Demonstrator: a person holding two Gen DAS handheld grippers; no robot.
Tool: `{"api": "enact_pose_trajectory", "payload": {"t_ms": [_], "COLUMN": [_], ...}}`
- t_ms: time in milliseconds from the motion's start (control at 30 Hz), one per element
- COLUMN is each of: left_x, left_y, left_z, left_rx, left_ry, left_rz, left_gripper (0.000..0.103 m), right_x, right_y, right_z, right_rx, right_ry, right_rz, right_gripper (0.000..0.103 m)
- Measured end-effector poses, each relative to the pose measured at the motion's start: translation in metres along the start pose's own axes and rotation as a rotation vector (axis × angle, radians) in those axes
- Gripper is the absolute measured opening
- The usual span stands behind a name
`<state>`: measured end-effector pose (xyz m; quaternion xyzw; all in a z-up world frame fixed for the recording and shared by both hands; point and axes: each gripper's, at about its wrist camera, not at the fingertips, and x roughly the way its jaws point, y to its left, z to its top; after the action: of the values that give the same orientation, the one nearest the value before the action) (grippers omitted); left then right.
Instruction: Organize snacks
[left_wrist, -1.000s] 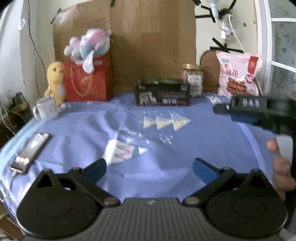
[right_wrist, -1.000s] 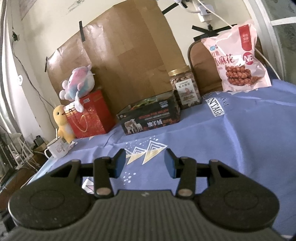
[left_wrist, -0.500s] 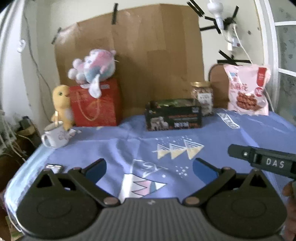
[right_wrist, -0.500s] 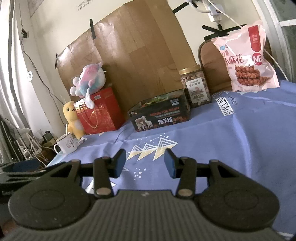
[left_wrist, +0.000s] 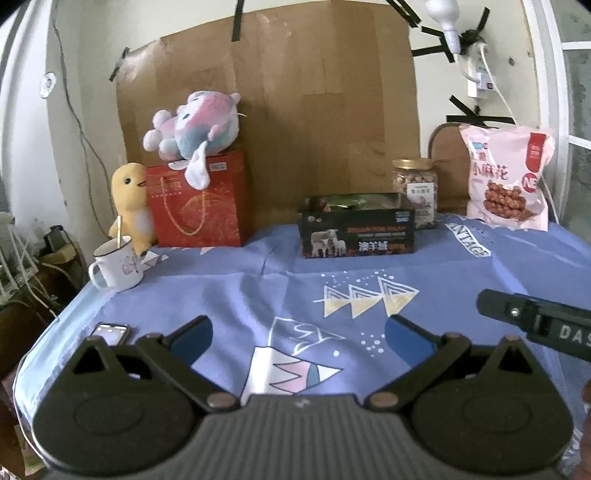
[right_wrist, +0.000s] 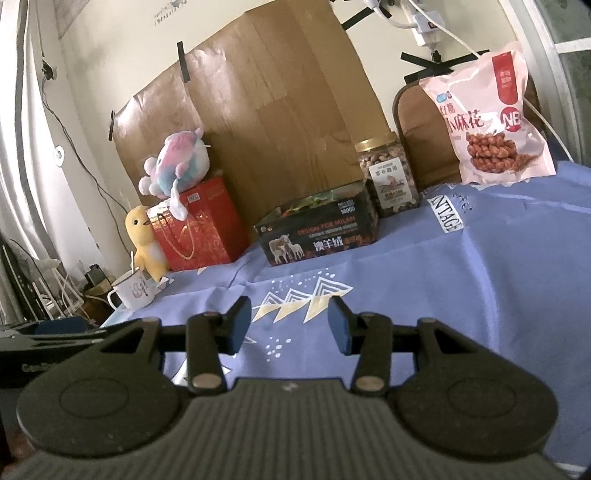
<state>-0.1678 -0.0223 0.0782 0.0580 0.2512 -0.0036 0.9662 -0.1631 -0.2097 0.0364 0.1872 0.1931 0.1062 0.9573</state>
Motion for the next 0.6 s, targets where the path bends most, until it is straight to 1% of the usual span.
{"api": "enact_pose_trajectory", "payload": {"t_ms": [233,500,600], "left_x": [0.008,0.016,0.019], "left_y": [0.004,-0.002,-0.004], "left_z": [0.001,0.006,0.008], "left_rx": [-0.001,0.011,0.004], "left_ry": [0.029,0.023,0.025], "left_rz": [0.003,0.029,0.03], "left_gripper": [0.103,0.103,0.103], "right_x": [-0.005,-0.012,-0.013], "right_y": [-0.002,-0.001,-0.001], "right_z": [0.003,0.01,0.01], "right_rx": [0.02,0.016,0.018], "right_ry": [-0.017,-0.046,-0.044], "right_rz": [-0.003,0.005,0.005], "right_gripper": [0.049,0.049,0.049]}}
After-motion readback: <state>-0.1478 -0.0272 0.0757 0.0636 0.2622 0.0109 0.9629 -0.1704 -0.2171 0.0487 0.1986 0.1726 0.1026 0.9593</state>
